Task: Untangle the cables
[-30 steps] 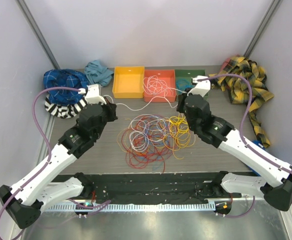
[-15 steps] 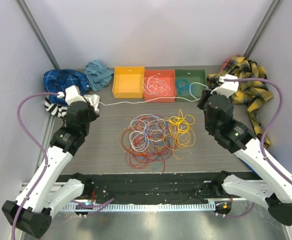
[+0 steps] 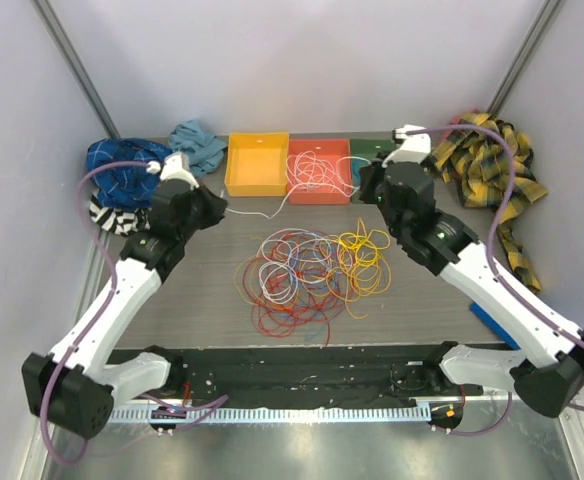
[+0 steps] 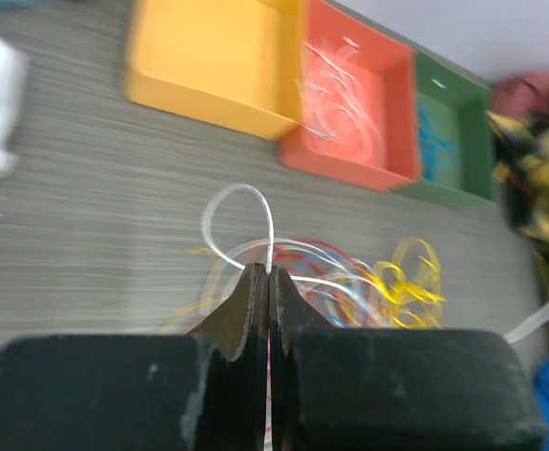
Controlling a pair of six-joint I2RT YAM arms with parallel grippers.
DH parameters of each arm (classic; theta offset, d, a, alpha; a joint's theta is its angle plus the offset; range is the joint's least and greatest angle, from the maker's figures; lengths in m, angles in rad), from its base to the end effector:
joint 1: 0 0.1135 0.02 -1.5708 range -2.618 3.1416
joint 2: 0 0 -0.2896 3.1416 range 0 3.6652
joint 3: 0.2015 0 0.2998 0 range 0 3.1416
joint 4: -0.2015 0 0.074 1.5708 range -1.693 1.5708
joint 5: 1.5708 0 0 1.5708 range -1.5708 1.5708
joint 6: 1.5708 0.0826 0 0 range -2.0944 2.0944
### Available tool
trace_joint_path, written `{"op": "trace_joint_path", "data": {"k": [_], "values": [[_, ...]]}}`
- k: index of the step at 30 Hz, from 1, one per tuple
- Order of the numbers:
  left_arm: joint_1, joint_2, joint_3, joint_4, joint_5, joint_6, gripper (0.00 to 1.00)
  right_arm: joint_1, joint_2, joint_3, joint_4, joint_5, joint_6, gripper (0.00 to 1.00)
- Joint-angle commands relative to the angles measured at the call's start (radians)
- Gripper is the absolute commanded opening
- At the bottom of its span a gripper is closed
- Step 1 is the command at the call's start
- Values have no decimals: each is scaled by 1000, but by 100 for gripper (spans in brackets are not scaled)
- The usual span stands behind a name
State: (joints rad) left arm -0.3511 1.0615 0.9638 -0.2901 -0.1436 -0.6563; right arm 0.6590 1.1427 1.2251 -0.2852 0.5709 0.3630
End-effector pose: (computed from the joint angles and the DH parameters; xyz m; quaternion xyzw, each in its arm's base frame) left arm 0.3056 -0.0994 0.3385 -0.1654 0.8123 -0.2163 0.5158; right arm 0.2868 0.1656 0.4320 0.0663 0.7618 0.1062 0.6356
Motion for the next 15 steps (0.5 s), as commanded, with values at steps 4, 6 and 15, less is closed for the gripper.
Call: {"op": "trace_joint_path", "data": {"k": [4, 6, 15], "values": [[-5, 91, 182, 117, 325, -46, 0, 8, 65, -19, 165, -312, 60, 1], [-5, 81, 197, 112, 300, -40, 0, 7, 63, -36, 175, -263, 62, 1], [-5, 184, 268, 126, 257, -32, 0, -22, 297, 180, 149, -129, 7, 1]]}}
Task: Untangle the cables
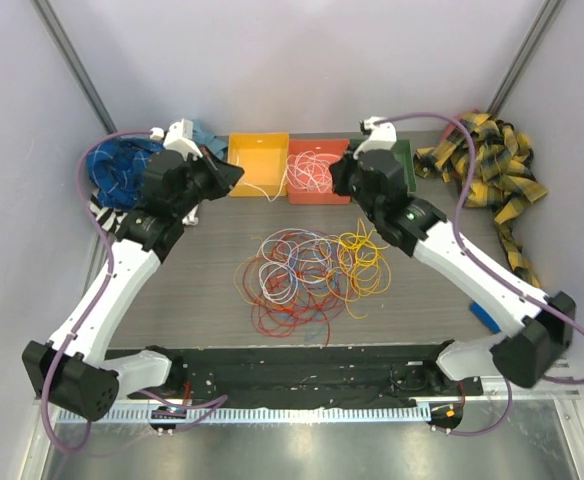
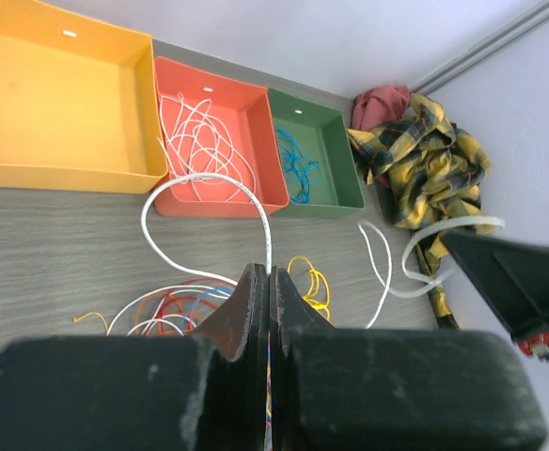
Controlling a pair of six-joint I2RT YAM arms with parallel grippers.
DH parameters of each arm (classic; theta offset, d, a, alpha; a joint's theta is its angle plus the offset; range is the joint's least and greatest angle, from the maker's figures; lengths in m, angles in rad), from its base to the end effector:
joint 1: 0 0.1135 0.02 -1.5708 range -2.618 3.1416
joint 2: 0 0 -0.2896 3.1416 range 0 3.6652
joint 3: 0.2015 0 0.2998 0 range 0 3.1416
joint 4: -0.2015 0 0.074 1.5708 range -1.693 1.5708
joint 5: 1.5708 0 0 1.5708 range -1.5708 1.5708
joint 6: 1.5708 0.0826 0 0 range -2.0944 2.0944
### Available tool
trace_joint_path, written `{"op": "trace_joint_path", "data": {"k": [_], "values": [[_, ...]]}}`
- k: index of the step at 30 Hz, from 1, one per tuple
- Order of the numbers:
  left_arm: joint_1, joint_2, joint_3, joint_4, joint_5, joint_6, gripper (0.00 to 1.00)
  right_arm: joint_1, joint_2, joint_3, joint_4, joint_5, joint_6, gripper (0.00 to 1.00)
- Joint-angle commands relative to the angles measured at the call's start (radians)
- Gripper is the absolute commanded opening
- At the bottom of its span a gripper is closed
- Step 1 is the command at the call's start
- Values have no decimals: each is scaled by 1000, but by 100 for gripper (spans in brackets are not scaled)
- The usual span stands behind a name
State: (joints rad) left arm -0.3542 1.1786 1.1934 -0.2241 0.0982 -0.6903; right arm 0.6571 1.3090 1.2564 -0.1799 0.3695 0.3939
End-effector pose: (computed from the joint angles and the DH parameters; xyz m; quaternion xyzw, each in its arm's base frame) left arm 0.3301 -0.1307 0.4130 -0.0994 0.7704 -0.3466 0.5258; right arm 0.3258 0.2137 0.4029 0.0118 0.7793 0.1812 0.5998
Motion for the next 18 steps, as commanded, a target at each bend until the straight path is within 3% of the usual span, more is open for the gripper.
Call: {"op": "trace_joint_path", "data": {"k": [1, 7, 15, 18], "values": [[-2, 114, 54, 69, 18, 0, 0, -43, 166, 214, 39, 81, -20, 1], [-2, 369, 283, 129, 80, -11, 0, -117, 347, 380, 34, 98, 48, 1], [-23, 898, 670, 137, 199, -103, 0, -220, 640, 586, -30, -16, 80, 1], [-32, 964, 733, 129, 210, -101, 0, -229, 760, 705, -72, -38, 56, 1]]}}
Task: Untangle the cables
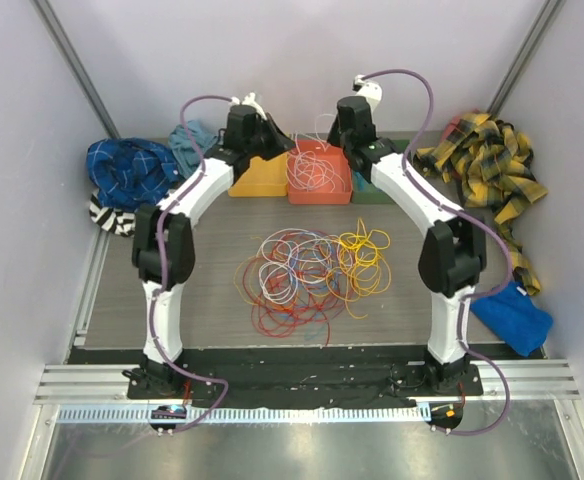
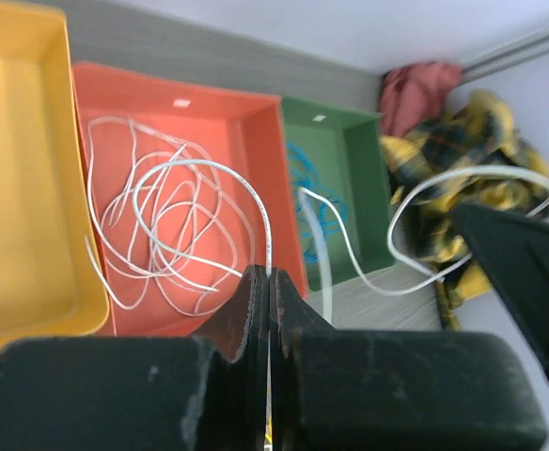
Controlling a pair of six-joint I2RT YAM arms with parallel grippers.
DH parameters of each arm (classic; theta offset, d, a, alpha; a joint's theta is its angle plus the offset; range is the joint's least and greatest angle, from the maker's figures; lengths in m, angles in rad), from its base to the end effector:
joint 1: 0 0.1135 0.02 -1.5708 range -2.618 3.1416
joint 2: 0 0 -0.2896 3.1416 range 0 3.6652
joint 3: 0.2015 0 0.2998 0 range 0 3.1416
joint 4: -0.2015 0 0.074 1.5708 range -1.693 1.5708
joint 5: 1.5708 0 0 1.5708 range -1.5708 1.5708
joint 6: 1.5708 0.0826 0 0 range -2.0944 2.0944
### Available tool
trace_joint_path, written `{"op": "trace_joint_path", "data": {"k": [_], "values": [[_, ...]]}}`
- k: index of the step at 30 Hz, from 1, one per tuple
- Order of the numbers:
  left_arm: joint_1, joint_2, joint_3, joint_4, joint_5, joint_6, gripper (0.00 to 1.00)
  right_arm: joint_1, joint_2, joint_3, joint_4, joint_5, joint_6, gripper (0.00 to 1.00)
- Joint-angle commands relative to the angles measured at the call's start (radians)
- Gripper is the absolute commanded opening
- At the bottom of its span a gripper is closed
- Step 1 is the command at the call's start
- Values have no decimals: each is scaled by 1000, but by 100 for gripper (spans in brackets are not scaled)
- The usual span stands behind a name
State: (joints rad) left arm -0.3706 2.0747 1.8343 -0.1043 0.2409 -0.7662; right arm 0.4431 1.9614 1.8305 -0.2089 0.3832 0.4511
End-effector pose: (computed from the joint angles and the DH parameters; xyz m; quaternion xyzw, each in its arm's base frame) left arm 0.5564 -0.2373 0.3033 -0.0918 0.8097 -0.3903 0.4285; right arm 0.5294 0.2170 0.3522 0.1132 0.8011 0.1049 0.5783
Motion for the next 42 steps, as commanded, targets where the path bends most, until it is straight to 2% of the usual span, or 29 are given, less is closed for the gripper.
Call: {"op": "trace_joint_path", "data": {"k": [1, 6, 7, 11, 12, 14, 16, 17, 19, 23, 25, 29, 33, 34, 36, 37, 38, 42], "values": [[-22, 71, 92, 9, 67, -16, 1, -18, 138, 212, -76, -52, -8, 1], [-33, 38, 25, 6, 64, 24, 14, -37, 295, 381, -115, -72, -5, 1], [-34, 24, 16, 8, 63, 28, 14, -46, 345, 429, -124, -85, 1, 1], [-36, 19, 0, 5, 51, 42, 21, -55, 419, 497, -152, -104, 14, 1], [-36, 24, 9, 3, 51, 47, 25, -55, 422, 492, -152, -102, 17, 4], [-36, 53, 49, -12, 43, 57, 28, -55, 412, 466, -149, -102, 20, 20], [-37, 80, 106, -31, 51, 62, 39, -55, 389, 420, -127, -98, 14, 45], [-37, 102, 121, -31, 57, 64, 43, -53, 354, 394, -113, -95, 15, 53], [-45, 117, 161, -38, 49, 74, 53, -55, 302, 307, -55, -84, 6, 65], [-56, 125, 201, -58, 25, 93, 62, -53, 122, 153, 42, -41, 12, 75], [-60, 90, 188, -57, -1, 94, 64, -52, 55, 64, 74, -24, 24, 75], [-60, -54, 42, -35, -78, 85, 65, -24, -132, -186, 195, -43, 69, 72], [-67, -298, -337, 46, -179, 33, 61, 46, -260, -420, 279, -66, 78, 64], [-71, -395, -401, 46, -202, 21, 61, 72, -301, -453, 282, -55, 71, 63], [-99, -490, -501, 43, -282, 36, 61, 152, -337, -534, 289, -21, 43, 63], [-112, -543, -589, 8, -317, 62, 61, 179, -373, -557, 284, -8, 31, 63], [-141, -629, -624, -18, -362, 73, 61, 233, -390, -580, 279, 17, 21, 63], [-197, -836, -771, -149, -517, 125, 68, 316, -487, -721, 217, 30, 3, 64]]}}
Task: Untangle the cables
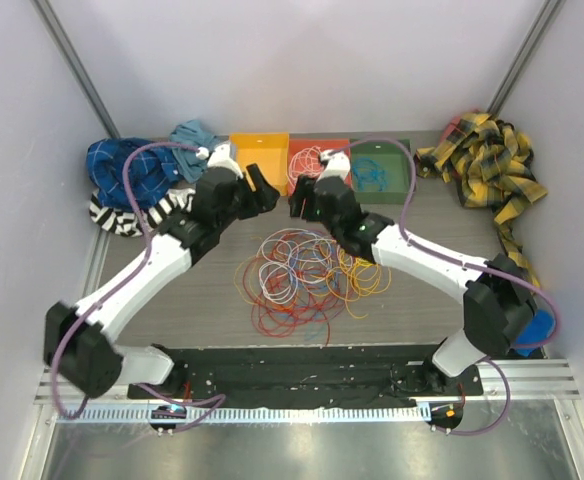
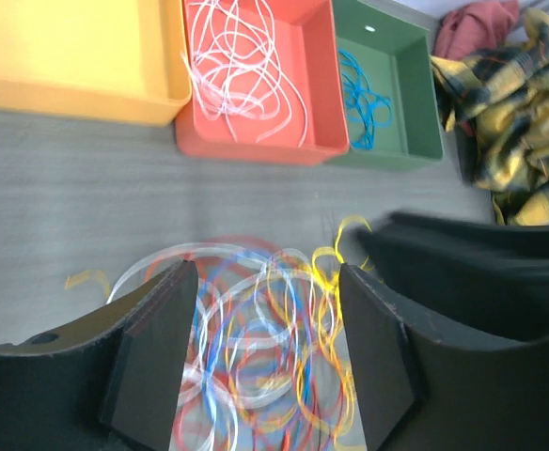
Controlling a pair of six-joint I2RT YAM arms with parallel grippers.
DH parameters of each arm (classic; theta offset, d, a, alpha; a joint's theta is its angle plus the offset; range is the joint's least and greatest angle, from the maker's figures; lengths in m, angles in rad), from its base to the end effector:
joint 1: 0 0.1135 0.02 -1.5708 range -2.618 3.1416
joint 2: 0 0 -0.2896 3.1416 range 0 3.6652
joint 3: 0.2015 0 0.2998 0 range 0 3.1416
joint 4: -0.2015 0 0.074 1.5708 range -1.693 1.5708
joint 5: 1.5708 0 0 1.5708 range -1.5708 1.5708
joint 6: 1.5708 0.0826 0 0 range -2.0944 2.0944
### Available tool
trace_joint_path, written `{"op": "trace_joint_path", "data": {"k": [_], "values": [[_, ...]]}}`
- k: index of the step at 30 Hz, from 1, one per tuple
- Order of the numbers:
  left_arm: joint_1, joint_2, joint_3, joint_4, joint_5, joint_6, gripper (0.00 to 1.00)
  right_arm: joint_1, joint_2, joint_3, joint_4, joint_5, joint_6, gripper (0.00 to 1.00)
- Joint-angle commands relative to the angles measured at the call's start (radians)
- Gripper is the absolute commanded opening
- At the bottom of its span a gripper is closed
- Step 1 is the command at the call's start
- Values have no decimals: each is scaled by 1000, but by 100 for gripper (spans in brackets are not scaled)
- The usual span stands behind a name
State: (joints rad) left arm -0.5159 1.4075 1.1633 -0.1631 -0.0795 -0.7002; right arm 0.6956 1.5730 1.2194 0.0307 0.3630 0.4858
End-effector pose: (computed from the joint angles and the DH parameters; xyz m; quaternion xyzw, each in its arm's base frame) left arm 0.3651 -0.1995 0.3245 -0.0986 0.8293 -0.2864 0.4696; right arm 0.3722 0.2725 0.3097 0.0213 0.8049 0.1984 0.5589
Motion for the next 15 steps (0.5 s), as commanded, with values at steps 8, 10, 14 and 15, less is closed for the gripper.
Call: {"op": "trace_joint_path", "data": {"k": [8, 10, 14, 15], "values": [[-56, -468, -350, -237, -235, 15, 100, 93, -359, -362, -120, -38, -27, 62], [-56, -504, -373, -237, -241, -4, 100, 114, -398, -394, -156, -18, -20, 61], [-55, -429, -393, -210, -243, -27, 100, 122, -380, -406, -161, 7, -15, 61], [-55, -398, -389, -172, -238, -31, 100, 122, -370, -393, -158, 8, -15, 60]]}}
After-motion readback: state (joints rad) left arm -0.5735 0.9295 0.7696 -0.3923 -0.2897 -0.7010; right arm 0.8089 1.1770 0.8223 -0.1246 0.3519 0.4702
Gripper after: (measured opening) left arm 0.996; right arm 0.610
